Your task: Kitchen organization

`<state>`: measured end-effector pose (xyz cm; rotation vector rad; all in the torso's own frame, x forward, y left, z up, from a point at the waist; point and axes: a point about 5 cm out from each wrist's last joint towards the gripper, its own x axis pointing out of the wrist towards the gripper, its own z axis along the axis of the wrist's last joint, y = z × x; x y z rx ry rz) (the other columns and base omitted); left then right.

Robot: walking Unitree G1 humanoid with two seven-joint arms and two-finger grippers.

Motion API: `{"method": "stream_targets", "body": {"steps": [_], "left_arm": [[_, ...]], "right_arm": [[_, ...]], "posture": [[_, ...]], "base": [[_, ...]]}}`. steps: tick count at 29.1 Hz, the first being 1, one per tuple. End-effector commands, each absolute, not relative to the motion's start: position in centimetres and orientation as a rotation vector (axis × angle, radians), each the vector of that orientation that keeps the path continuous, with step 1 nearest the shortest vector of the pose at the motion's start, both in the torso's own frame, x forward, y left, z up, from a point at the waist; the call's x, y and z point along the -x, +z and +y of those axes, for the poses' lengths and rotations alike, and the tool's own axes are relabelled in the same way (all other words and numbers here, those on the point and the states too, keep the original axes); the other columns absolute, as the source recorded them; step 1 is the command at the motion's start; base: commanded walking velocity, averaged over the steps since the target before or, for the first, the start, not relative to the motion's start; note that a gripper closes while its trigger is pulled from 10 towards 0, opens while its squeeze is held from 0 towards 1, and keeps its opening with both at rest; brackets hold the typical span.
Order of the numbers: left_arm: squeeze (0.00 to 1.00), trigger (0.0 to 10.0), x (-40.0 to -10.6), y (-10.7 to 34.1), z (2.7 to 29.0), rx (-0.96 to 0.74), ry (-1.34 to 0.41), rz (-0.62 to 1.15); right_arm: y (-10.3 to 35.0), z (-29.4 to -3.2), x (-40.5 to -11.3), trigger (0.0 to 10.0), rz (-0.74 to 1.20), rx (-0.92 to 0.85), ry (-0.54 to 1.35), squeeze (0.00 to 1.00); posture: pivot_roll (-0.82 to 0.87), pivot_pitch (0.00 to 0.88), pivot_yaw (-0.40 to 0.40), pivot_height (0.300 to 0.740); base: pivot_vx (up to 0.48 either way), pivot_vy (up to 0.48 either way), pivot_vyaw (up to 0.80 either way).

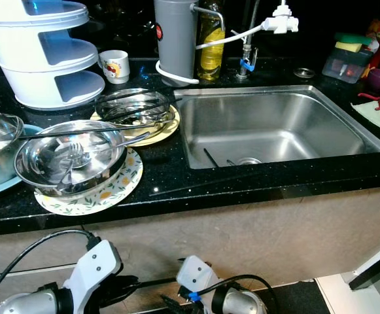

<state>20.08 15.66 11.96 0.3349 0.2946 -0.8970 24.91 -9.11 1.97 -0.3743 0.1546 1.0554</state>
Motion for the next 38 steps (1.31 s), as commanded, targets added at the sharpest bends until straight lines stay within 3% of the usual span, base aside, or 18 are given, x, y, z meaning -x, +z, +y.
{"method": "stream_targets", "body": {"steps": [1,3,4,5,6,28,29,31,32,38], "left_arm": [[0.0,0.0,-20.04,11.85,15.51,-0.322,-0.906,0.29],[0.0,0.0,-20.06,11.86,15.51,-0.322,-0.906,0.289],[0.0,0.0,-20.07,11.86,15.51,-0.321,-0.907,0.289],[0.0,0.0,-20.07,11.85,15.5,-0.319,-0.906,0.288],[0.0,0.0,-20.06,11.84,15.5,-0.316,-0.906,0.289],[0.0,0.0,-20.25,11.46,15.92,-0.303,-0.867,0.32],[1.0,3.4,-20.43,11.48,15.93,-0.305,-0.86,0.312],[1.0,3.4,-20.49,11.49,15.93,-0.304,-0.858,0.31],[1.0,10.0,-20.56,11.49,15.89,-0.298,-0.859,0.309],[1.0,10.0,-20.62,11.36,15.85,-0.3,-0.864,0.308]], "right_arm": [[1.38,-9.07,-24.77,10.0,0.198,0.381,1.05,0.0],[1.37,-9.08,-24.89,10.0,0.205,0.371,1.041,0.0],[1.39,-9.1,-24.92,9.3,0.206,0.367,1.041,0.0],[1.41,-9.13,-24.95,2.6,0.206,0.364,1.041,0.0],[1.38,-9.15,-24.96,0.0,0.212,0.356,1.042,0.0],[1.36,-9.2,-25.0,0.0,0.223,0.333,1.046,0.0],[1.4,-9.24,-25.0,0.0,0.216,0.338,1.043,0.0],[1.41,-9.25,-25.0,0.0,0.213,0.341,1.043,0.0],[1.45,-9.27,-25.01,0.0,0.211,0.34,1.042,0.0],[1.44,-9.57,-24.93,0.0,0.209,0.343,1.041,0.0]], "posture": [[-0.04,0.146,-0.036,0.74],[-0.04,0.146,-0.036,0.74],[-0.04,0.143,-0.034,0.74],[-0.04,0.142,-0.033,0.74],[-0.04,0.142,-0.033,0.74],[-0.04,0.138,-0.031,0.74],[-0.04,0.137,-0.03,0.74],[-0.04,0.137,-0.03,0.74],[-0.04,0.137,-0.03,0.74],[-0.05,0.128,-0.028,0.74]], "base": [[0.0,0.0,0.0],[0.0,0.0,0.0],[0.0,0.0,0.0],[0.0,0.0,0.0],[0.0,0.0,0.0],[0.0,0.0,0.0],[0.0,0.0,0.0],[0.0,0.0,0.0],[0.0,0.0,0.0],[0.0,0.0,0.0]]}}
